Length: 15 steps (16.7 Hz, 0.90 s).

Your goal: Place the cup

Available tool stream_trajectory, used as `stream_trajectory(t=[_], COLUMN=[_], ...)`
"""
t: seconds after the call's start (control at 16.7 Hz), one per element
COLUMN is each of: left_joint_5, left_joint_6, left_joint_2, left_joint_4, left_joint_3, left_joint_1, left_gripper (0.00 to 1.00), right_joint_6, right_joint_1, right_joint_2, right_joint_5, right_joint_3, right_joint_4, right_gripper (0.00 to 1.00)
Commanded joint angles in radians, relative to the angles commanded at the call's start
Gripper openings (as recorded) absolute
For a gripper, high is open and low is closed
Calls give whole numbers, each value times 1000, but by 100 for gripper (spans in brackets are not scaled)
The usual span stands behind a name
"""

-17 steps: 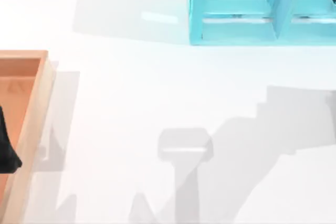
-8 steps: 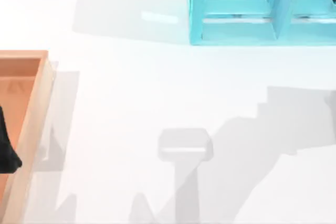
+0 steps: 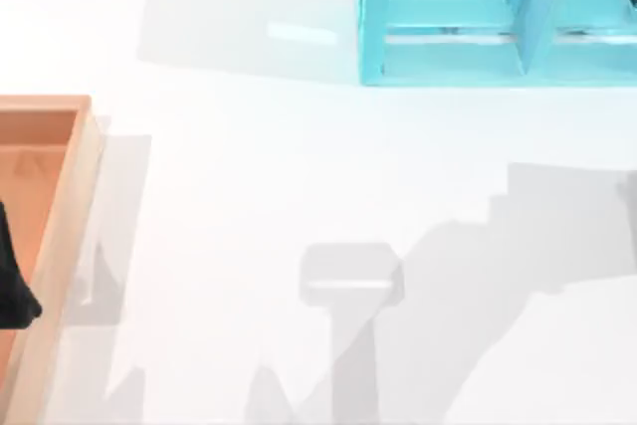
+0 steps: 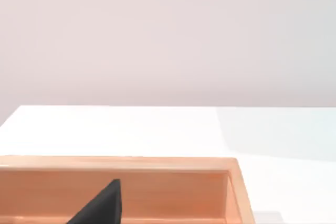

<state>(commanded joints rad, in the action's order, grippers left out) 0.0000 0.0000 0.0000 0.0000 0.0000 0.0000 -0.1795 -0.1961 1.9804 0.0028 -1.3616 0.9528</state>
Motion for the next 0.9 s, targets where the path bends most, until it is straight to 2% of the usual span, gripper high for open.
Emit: stream_trajectory(t=[0.24,0.66,0.9], left_joint_5=[0,0,0], left_joint_6=[0,0,0], left_joint_2=[0,0,0], left_joint_4=[0,0,0], left_joint_3=[0,0,0], left_joint_1=[0,0,0], left_gripper=[100,100,100], right_joint_6=[-100,-352,-407], right_joint_1=[-94,-351,-410], right_joint_2=[64,181,201], right_joint_5=[12,16,26], right_joint_3=[-114,-528,-589], right_joint_4=[90,316,364], right_gripper=[0,0,0])
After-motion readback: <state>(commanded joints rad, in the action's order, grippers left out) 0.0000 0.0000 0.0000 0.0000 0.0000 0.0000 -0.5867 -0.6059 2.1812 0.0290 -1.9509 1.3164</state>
